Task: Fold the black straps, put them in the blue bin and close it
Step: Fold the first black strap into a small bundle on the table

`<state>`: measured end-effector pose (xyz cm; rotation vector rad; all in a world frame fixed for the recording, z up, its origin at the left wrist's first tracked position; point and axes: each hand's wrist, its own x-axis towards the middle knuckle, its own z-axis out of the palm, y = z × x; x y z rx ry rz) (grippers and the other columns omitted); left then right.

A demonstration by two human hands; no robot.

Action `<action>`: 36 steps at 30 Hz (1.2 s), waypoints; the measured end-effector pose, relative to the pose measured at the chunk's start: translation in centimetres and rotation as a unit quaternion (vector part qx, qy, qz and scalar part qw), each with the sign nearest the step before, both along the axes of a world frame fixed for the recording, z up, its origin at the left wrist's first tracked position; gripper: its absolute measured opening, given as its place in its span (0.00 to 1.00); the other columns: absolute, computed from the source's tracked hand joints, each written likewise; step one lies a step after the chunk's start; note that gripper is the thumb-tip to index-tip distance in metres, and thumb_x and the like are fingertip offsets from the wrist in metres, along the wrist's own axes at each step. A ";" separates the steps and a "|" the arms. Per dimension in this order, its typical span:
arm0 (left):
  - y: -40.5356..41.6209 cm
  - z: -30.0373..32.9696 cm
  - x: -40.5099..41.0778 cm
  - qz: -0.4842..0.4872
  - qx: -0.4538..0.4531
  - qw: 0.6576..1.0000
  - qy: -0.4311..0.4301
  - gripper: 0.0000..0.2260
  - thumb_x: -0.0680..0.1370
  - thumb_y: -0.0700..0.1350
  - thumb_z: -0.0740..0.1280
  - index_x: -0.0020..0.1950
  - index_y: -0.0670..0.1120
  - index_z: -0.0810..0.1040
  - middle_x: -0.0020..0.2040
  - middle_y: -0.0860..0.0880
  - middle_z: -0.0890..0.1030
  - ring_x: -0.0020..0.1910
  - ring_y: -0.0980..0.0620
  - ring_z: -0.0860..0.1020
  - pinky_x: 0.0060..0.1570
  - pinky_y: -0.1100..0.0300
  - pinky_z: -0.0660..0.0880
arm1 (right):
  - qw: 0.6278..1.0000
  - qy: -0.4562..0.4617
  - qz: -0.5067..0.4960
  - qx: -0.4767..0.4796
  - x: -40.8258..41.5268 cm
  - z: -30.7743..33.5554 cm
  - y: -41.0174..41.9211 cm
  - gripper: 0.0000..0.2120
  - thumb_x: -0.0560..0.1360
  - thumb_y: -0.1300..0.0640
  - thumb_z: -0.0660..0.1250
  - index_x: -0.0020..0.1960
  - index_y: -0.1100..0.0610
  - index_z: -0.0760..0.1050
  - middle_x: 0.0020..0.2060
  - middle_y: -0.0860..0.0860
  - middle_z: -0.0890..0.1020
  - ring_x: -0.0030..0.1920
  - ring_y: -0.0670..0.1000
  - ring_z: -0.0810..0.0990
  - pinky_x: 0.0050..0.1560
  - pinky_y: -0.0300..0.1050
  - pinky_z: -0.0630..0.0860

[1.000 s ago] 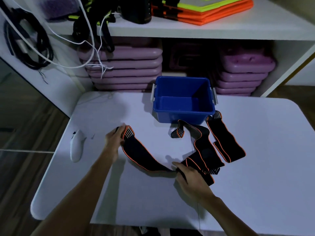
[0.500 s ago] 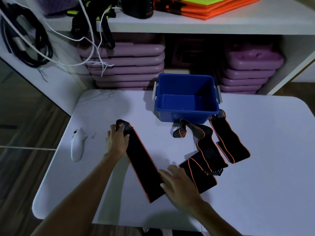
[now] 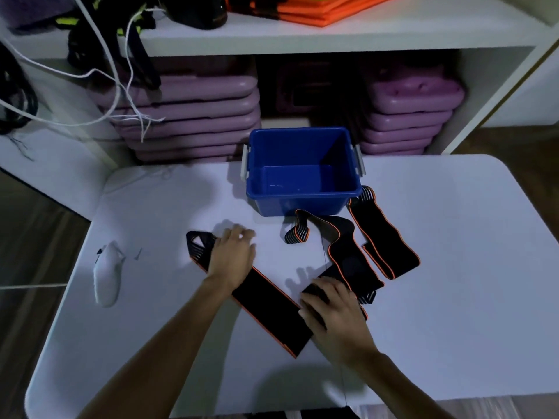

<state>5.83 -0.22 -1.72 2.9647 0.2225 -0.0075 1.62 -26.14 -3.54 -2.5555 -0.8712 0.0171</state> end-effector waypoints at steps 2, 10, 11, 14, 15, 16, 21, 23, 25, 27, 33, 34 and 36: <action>-2.9 0.3 1.7 -0.150 0.032 0.988 -0.032 0.20 0.72 0.37 0.66 0.64 0.45 0.72 0.59 0.42 0.75 0.55 0.41 0.75 0.51 0.48 0.75 | 0.996 0.018 -0.081 0.018 1.0 0.4 -1.1 0.16 0.77 0.45 0.60 0.59 0.50 0.78 0.60 0.50 0.76 0.60 0.54 0.73 0.53 0.52 0.73; -7.7 2.4 6.1 -0.259 0.262 0.929 0.042 0.10 0.74 0.37 0.64 0.54 0.43 0.80 0.63 0.43 0.69 0.60 0.43 0.67 0.55 0.50 0.67 | 0.984 0.064 -0.166 0.012 4.8 1.3 -2.6 0.23 0.75 0.47 0.68 0.68 0.49 0.72 0.65 0.54 0.72 0.65 0.56 0.68 0.62 0.59 0.72; -7.4 3.0 6.1 -0.279 0.224 0.933 0.046 0.09 0.74 0.39 0.65 0.52 0.44 0.80 0.61 0.44 0.69 0.59 0.43 0.67 0.54 0.51 0.67 | 0.985 0.062 -0.164 0.006 5.0 1.4 -2.2 0.26 0.74 0.46 0.70 0.70 0.50 0.71 0.68 0.55 0.70 0.67 0.57 0.66 0.63 0.60 0.72; -6.4 5.6 5.7 -0.269 -0.087 0.956 0.078 0.04 0.72 0.47 0.68 0.42 0.48 0.79 0.51 0.48 0.69 0.53 0.48 0.67 0.52 0.54 0.69 | 0.985 0.082 -0.152 0.028 5.9 1.9 -0.5 0.39 0.70 0.35 0.66 0.76 0.49 0.62 0.75 0.56 0.61 0.75 0.58 0.57 0.72 0.58 0.62; -6.3 7.1 5.4 -0.234 -0.207 0.945 0.096 0.03 0.71 0.47 0.69 0.39 0.49 0.78 0.50 0.49 0.70 0.52 0.50 0.68 0.52 0.57 0.68 | 0.985 0.094 -0.137 0.046 6.3 2.5 0.2 0.41 0.69 0.32 0.65 0.77 0.47 0.59 0.77 0.54 0.58 0.77 0.57 0.52 0.73 0.55 0.56; -6.2 8.7 5.2 -0.199 -0.310 0.923 0.112 0.03 0.71 0.46 0.70 0.37 0.50 0.78 0.48 0.49 0.72 0.50 0.53 0.70 0.51 0.61 0.68 | 0.985 0.106 -0.112 0.071 6.7 3.2 1.1 0.42 0.68 0.33 0.68 0.76 0.45 0.59 0.78 0.52 0.58 0.78 0.54 0.50 0.74 0.54 0.54; -3.4 14.5 4.5 -0.048 -0.610 0.787 0.079 0.05 0.70 0.44 0.64 0.38 0.43 0.76 0.37 0.42 0.74 0.39 0.49 0.72 0.42 0.59 0.68 | 0.889 0.330 -0.050 0.313 8.0 5.1 4.3 0.13 0.69 0.47 0.75 0.52 0.35 0.80 0.60 0.45 0.79 0.71 0.61 0.68 0.70 0.58 0.64; -1.0 15.1 4.1 0.048 -0.711 0.701 0.015 0.08 0.71 0.43 0.61 0.37 0.41 0.76 0.33 0.43 0.75 0.35 0.48 0.73 0.41 0.58 0.70 | 0.884 0.362 -0.026 0.295 7.8 5.4 5.0 0.14 0.72 0.45 0.70 0.57 0.40 0.80 0.65 0.49 0.78 0.72 0.54 0.69 0.75 0.59 0.54; 2.2 14.9 3.6 0.167 -0.771 0.614 -0.028 0.09 0.74 0.44 0.58 0.36 0.44 0.73 0.29 0.50 0.74 0.31 0.52 0.74 0.39 0.58 0.70 | 0.860 0.408 -0.003 0.307 7.7 6.5 5.5 0.11 0.76 0.52 0.67 0.57 0.51 0.80 0.55 0.49 0.84 0.61 0.48 0.79 0.73 0.54 0.61; 6.2 13.9 3.1 0.272 -0.779 0.563 -0.055 0.09 0.75 0.44 0.57 0.35 0.47 0.70 0.27 0.53 0.72 0.29 0.54 0.72 0.36 0.60 0.69 | 0.832 0.464 0.020 0.302 7.4 7.9 5.9 0.05 0.79 0.60 0.65 0.50 0.61 0.76 0.37 0.46 0.83 0.40 0.44 0.81 0.52 0.39 0.73; 13.4 7.1 0.6 0.424 -0.710 0.559 -0.052 0.11 0.74 0.39 0.55 0.31 0.46 0.63 0.30 0.50 0.65 0.28 0.53 0.64 0.27 0.62 0.67 | 0.854 0.478 -0.016 0.208 4.5 6.5 7.1 0.05 0.77 0.53 0.69 0.48 0.55 0.78 0.28 0.47 0.78 0.29 0.44 0.74 0.34 0.37 0.69; 13.7 6.2 0.5 0.430 -0.699 0.569 -0.053 0.10 0.74 0.38 0.54 0.32 0.45 0.64 0.31 0.49 0.64 0.27 0.53 0.64 0.26 0.63 0.67 | 0.867 0.458 -0.043 0.193 4.3 5.9 7.3 0.05 0.76 0.52 0.69 0.47 0.54 0.78 0.27 0.46 0.77 0.27 0.42 0.73 0.32 0.37 0.68; 14.1 4.3 0.9 0.443 -0.648 0.616 -0.058 0.09 0.75 0.39 0.56 0.35 0.44 0.67 0.33 0.48 0.67 0.27 0.53 0.66 0.27 0.62 0.68 | 0.895 0.408 -0.075 0.162 3.9 5.1 7.9 0.05 0.77 0.49 0.68 0.47 0.51 0.78 0.27 0.43 0.79 0.28 0.40 0.75 0.33 0.36 0.69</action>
